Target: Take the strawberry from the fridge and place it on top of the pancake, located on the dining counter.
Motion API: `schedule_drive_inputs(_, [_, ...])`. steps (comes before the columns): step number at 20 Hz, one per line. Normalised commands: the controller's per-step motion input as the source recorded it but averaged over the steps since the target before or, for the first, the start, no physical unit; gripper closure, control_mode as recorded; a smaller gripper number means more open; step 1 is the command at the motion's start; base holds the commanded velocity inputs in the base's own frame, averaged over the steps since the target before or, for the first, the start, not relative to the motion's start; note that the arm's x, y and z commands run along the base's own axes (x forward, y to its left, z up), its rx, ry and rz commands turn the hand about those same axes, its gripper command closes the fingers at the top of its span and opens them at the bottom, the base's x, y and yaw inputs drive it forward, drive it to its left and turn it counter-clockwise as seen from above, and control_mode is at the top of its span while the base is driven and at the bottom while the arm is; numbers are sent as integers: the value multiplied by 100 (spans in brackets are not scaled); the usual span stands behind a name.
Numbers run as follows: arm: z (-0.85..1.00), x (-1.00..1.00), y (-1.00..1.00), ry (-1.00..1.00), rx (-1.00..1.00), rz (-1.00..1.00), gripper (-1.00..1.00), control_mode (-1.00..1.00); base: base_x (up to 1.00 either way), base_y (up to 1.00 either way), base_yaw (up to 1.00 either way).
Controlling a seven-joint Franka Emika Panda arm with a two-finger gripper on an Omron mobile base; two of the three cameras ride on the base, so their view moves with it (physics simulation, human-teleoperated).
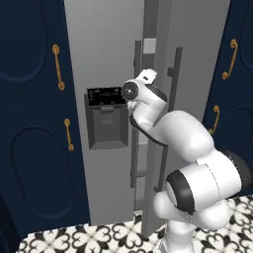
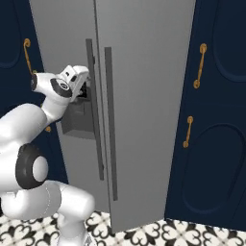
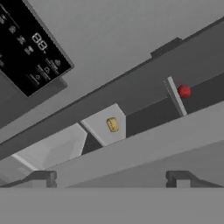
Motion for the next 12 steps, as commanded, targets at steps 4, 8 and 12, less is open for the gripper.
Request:
schedule_drive_inputs(4, [-1,16,-15,2,-6,-3,-100,-100,0,0,0])
schedule_drive_inputs(8, [0,23,-20,4,-1,0,-100,-100,0,0,0])
schedule_drive_inputs(12, [0,28,-23,2,0,0,-100,-100,0,0,0])
